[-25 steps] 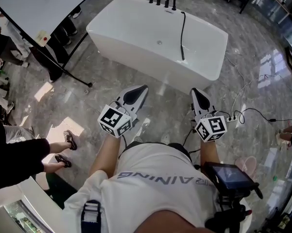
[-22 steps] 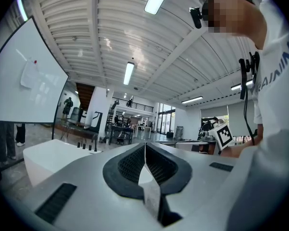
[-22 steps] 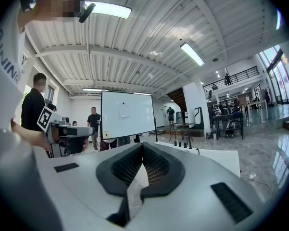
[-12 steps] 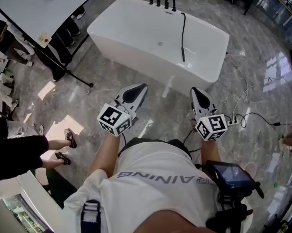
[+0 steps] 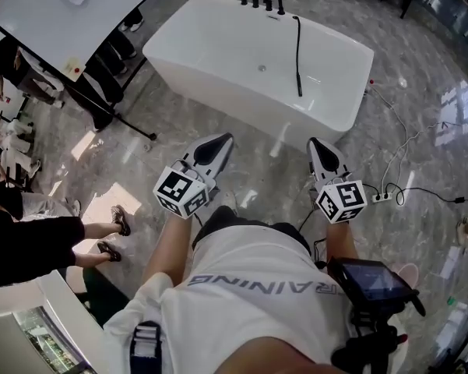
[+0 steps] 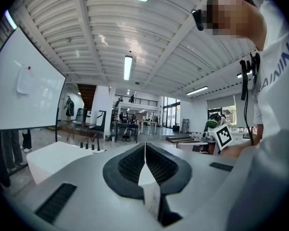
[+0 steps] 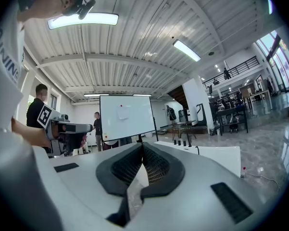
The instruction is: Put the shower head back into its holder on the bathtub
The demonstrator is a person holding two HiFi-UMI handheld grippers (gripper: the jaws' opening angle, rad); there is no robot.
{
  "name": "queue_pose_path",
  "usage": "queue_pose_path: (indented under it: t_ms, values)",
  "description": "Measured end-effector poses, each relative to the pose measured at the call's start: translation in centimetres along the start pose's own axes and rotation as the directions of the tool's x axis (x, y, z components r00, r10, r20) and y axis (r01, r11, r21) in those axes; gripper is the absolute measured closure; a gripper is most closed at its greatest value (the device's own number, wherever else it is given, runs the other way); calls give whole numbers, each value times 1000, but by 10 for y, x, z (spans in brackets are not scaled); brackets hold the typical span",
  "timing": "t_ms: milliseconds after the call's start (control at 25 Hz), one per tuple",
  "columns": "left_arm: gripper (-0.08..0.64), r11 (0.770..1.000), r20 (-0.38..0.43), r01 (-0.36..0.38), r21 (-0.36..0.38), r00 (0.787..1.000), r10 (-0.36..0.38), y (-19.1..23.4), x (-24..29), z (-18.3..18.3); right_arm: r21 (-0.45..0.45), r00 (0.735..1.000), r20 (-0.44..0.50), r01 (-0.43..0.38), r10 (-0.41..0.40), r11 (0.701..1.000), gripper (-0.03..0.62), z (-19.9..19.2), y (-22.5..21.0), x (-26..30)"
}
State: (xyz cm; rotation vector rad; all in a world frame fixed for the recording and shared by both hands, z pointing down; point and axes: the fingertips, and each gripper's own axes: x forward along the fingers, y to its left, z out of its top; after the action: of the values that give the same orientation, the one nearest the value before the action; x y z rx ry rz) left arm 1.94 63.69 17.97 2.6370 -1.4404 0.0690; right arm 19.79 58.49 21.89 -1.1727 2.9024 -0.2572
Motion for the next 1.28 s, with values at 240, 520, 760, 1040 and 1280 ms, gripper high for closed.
queue_pose_path:
  t_ms: [240, 520, 760, 1040, 1280]
  values:
    - [537, 999, 10, 31, -16, 999, -30, 12, 30, -4, 5, 999, -22, 36, -35, 999, 580, -7, -22, 7]
    - [537, 996, 28, 74, -42, 997, -73, 49, 62, -5, -20, 997, -37, 74, -75, 997, 580, -2, -38, 43]
    - [537, 994, 16, 89, -62, 996, -88, 109, 82, -6, -22, 994, -64, 91, -92, 996, 580, -2, -43, 107]
    - [537, 987, 21, 127, -97, 992, -125, 197, 101, -5, -31, 986, -109, 126, -128, 992, 581, -2, -37, 189]
    - [537, 984, 18, 153, -92, 988, -152, 278, 110, -2, -35, 980, -113, 158, -161, 987, 581, 0, -28, 265]
